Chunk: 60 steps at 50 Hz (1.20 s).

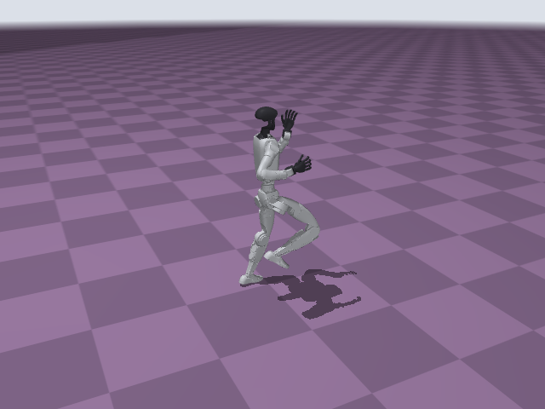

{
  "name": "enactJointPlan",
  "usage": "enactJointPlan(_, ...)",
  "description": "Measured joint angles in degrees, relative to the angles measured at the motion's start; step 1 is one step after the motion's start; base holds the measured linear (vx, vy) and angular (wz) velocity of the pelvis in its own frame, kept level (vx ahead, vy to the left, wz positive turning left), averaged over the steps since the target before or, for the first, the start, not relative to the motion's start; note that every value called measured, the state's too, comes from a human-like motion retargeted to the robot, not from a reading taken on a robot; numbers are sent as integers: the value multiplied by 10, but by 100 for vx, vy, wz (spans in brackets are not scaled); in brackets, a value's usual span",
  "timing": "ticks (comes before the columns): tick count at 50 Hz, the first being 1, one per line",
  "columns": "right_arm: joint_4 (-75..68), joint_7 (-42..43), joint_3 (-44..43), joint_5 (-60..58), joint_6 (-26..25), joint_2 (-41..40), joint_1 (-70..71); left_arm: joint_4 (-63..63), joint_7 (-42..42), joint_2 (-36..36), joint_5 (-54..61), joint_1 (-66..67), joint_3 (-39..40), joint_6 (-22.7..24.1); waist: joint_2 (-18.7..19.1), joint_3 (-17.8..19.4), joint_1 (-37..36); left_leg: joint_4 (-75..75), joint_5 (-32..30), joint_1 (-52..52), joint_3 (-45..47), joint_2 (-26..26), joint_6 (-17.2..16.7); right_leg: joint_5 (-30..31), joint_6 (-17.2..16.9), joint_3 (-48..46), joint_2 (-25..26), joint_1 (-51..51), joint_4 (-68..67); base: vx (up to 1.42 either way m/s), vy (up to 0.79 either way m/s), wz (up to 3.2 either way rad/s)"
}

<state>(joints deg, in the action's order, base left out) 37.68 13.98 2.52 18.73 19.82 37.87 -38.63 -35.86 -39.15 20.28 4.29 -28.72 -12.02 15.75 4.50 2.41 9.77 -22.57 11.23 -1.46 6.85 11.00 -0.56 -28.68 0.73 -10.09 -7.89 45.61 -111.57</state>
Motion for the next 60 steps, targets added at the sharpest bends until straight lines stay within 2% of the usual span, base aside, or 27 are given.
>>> enactJointPlan(3,18,-26,-33,21,-17,18,-70,-28,13,-3,0,54,19,-10,3,-27,19,49,-158,-38,-21,-12,-32,147,-29,-16,-1,-185,311,29,-17,61)
enactJointPlan(5,-8,-44,-28,11,-27,11,-77,-38,84,-16,-23,128,28,-19,-4,-29,8,-29,-159,-34,-5,-19,-40,269,-36,7,25,-362,626,16,-13,20)
enactJointPlan(7,-41,-48,-5,13,-52,-4,-29,-48,117,-23,45,174,32,-16,-48,-1,-25,-283,-64,49,34,-46,14,385,-72,105,10,-506,901,11,-17,-30)
enactJointPlan(8,-73,-44,22,27,-61,-17,10,-49,118,-20,70,204,25,-20,-70,-10,-44,-432,-19,126,50,-49,40,380,-71,153,-6,-529,970,5,-17,-53)
enactJointPlan(10,-114,-36,58,30,-75,-38,97,-38,133,-20,125,241,2,-4,-88,14,-94,-698,54,259,64,-36,48,243,-52,185,-29,-559,1014,-2,-15,-66)
enactJointPlan(13,-139,6,74,35,-48,-65,259,5,164,14,179,355,6,7,-68,93,-172,-985,130,393,39,1,-2,59,8,179,-21,-588,1001,-12,-14,-105)
enactJointPlan(15,-110,25,61,43,-36,-70,410,39,186,46,239,466,42,5,-42,152,-210,-1082,167,438,12,19,-49,-9,76,220,12,-553,897,-16,-13,-133)
enactJointPlan(16,-86,19,52,46,-36,-79,474,46,196,65,256,529,57,3,-46,151,-216,-1091,173,460,13,20,-43,-14,78,227,16,-527,859,-5,-8,-64)
enactJointPlan(18,-34,16,40,44,-36,-101,563,40,206,116,274,640,74,2,-63,111,-223,-1073,169,499,21,13,-5,13,62,215,6,-509,878,13,-2,53)
enactJointPlan(20,25,39,45,26,-35,-114,579,13,201,181,276,708,69,2,-84,53,-239,-993,148,501,36,-16,40,119,24,188,-15,-543,1009,26,4,103)
enactJointPlan(23,89,59,65,6,-36,-113,529,-2,219,220,281,752,55,-10,-110,-5,-272,-760,67,381,77,-44,53,315,-47,174,-34,-565,1109,22,6,9)
enactJointPlan(24,100,50,71,9,-36,-111,503,-2,230,213,285,765,54,-19,-103,-19,-274,-665,24,316,89,-38,45,338,-46,157,-28,-566,1102,16,5,-59)
enactJointPlan(27,113,9,92,20,-35,-111,411,4,248,167,267,773,46,-53,-35,-23,-246,-329,-124,82,86,-13,-20,267,28,77,24,-543,920,9,7,-40)
enactJointPlan(30,71,7,127,0,-41,-115,344,50,216,109,175,673,5,-65,17,-25,-166,-29,-242,-42,39,2,-99,98,75,16,59,-331,456,-7,8,78)
enactJointPlan(33,-11,13,141,-29,-39,-112,298,106,154,57,114,510,-41,-33,33,-6,-91,40,-36,-65,14,24,-100,-2,39,-18,34,-122,90,-18,7,98)
enactJointPlan(35,-87,16,138,-45,-34,-111,268,136,107,23,98,364,-74,-6,23,31,-49,35,92,-69,10,20,-55,-42,-7,-7,8,-20,-83,-24,9,104)
enactJointPlan(38,-153,7,103,0,-22,-105,193,147,65,14,66,105,-81,1,-2,90,-22,-76,171,-19,-19,5,22,-71,-25,15,-6,54,-178,-20,1,63)
enactJointPlan(42,-78,-35,64,67,-3,-21,48,88,39,12,-7,-27,-50,-8,12,8,-14,-13,52,-8,10,9,-5,-21,29,-10,2,49,-53,14,-6,-55)
enactJointPlan(45,-40,-81,25,101,-21,34,-51,31,32,-1,0,23,-34,-11,36,-51,28,83,-146,-36,-27,8,-65,117,6,-29,50,-97,209,26,-12,47)
enactJointPlan(47,-51,-116,-2,101,-45,34,-90,0,65,-6,14,81,-14,-21,31,-48,32,53,-203,-47,-50,-3,-75,240,-23,4,91,-257,461,22,-12,50)
enactJointPlan(50,-94,-126,5,51,-78,13,-68,-35,113,-16,65,170,-3,-18,-34,-29,-20,-252,-101,48,-5,-62,-12,410,-51,97,54,-476,832,9,-9,-67)
enactJointPlan(51,-115,-106,22,29,-84,-4,-29,-35,121,-24,113,183,-15,-1,-55,-10,-50,-395,-60,113,19,-71,-2,416,-57,122,27,-513,902,-3,-8,-123)
enactJointPlan(52,-137,-89,38,19,-90,-18,7,-33,126,-25,147,203,-22,11,-74,0,-77,-536,-23,181,39,-76,5,396,-58,145,4,-541,956,-8,-7,-113)
enactJointPlan(54,-177,-60,67,22,-92,-32,84,-15,124,-2,163,272,-18,12,-93,3,-116,-794,29,334,59,-61,-1,233,-37,170,-25,-556,986,-14,-6,-92)
enactJointPlan(57,-187,26,101,-42,-79,-50,251,28,121,34,210,389,2,14,-79,59,-191,-1059,71,518,45,-17,-62,16,36,207,-21,-518,930,-23,-7,-149)
enactJointPlan(58,-164,53,107,-39,-73,-51,316,40,126,49,235,453,22,10,-68,81,-212,-1101,89,551,33,-2,-84,-20,69,233,-4,-483,865,-23,-7,-163)
enactJointPlan(60,-100,65,112,-20,-64,-71,449,54,149,78,280,589,59,3,-67,94,-217,-1132,111,600,21,15,-79,-45,83,252,15,-421,765,-11,-7,-61)
